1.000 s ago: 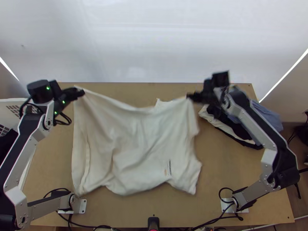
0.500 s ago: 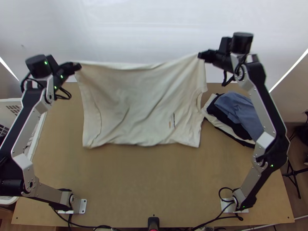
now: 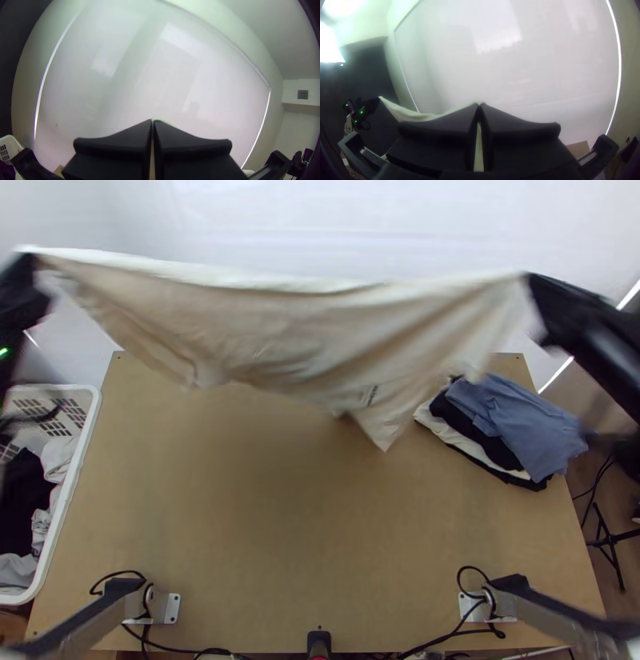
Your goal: Fold the t-shirt
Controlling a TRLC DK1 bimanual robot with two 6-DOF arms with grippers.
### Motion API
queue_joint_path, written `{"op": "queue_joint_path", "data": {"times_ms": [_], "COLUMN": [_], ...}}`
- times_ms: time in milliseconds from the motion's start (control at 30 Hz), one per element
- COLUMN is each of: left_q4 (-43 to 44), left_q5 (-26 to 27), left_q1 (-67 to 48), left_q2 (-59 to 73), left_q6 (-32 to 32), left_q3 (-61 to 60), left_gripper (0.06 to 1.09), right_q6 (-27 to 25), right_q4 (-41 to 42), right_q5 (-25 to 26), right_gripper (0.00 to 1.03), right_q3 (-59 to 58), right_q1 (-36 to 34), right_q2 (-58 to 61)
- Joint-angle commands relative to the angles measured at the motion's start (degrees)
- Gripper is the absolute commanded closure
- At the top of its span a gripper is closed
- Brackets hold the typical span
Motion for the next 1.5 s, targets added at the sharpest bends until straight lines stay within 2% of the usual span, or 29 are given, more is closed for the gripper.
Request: {"op": "queue_joint_path", "data": {"times_ms": [0,133,267,500,600,700,767,867,1000,1100,1267,1467], "left_q4": [-5.62,-10.63,-15.20,-18.19,-18.89,-18.45,-17.49,-13.27,-3.07,3.87,16.00,25.41], "left_q5": [-5.66,-6.36,-6.36,-6.19,-5.75,-3.55,-1.53,0.14,0.58,0.32,0.49,0.67], "left_q1": [-0.77,-0.60,-0.25,0.02,-0.07,-0.51,-0.86,-2.18,-6.40,-9.83,-10.62,-6.22], "left_q2": [-13.23,-17.71,-19.73,-21.93,-23.77,-27.38,-28.78,-28.34,-23.51,-16.83,-3.56,14.20], "left_q6": [-1.24,-1.07,-1.15,-1.15,-0.10,2.19,3.86,5.53,7.20,7.90,8.16,8.25], "left_q3": [4.14,4.31,5.72,3.26,-4.92,-18.80,-27.77,-39.02,-49.48,-53.08,-53.78,-47.37], "left_gripper": [1.05,1.05,1.05,1.05,1.05,1.05,1.05,1.05,1.05,1.05,1.05,1.05], "right_q6": [-0.18,-3.61,-4.14,-4.49,-4.49,-3.70,-3.08,-3.17,-3.26,-4.14,-6.60,-7.65], "right_q4": [-7.89,-13.60,-18.35,-20.02,-19.05,-16.06,-10.26,-2.53,7.67,14.00,19.71,23.49], "right_q5": [0.21,0.21,0.30,0.04,0.04,0.04,0.04,0.21,0.30,0.21,0.21,0.21], "right_gripper": [1.00,1.00,1.00,1.00,1.00,1.00,1.00,1.00,1.00,1.00,1.00,1.00], "right_q3": [-3.44,-0.28,5.61,7.02,-0.54,-14.43,-24.97,-37.10,-45.19,-45.36,-41.32,-33.50], "right_q1": [-2.40,-5.30,-5.57,-6.44,-6.27,-5.57,-4.07,-0.99,1.82,2.43,2.70,2.87], "right_q2": [-19.64,-23.06,-23.06,-22.01,-21.13,-20.51,-20.43,-17.61,-8.12,0.14,12.88,25.63]}}
